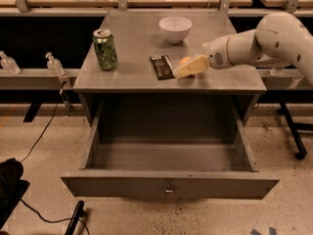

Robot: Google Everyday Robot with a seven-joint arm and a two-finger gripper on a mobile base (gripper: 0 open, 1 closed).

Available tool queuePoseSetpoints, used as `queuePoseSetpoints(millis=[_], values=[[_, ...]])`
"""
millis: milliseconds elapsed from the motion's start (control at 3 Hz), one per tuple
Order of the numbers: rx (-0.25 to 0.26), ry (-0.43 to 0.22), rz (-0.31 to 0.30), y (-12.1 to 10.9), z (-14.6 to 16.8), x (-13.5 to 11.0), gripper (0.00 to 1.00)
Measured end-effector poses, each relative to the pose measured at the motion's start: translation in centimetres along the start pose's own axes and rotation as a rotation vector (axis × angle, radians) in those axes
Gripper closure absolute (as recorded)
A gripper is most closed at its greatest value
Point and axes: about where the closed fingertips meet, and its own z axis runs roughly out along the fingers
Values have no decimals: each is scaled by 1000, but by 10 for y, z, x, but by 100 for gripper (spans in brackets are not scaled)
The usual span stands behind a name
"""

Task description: Pick orange from top drawer and place on counter

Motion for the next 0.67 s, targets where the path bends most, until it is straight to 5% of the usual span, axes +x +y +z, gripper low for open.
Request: queuePoseSetpoints(millis=[667], values=[[-54,-79,-24,-1,-17,-17,0]])
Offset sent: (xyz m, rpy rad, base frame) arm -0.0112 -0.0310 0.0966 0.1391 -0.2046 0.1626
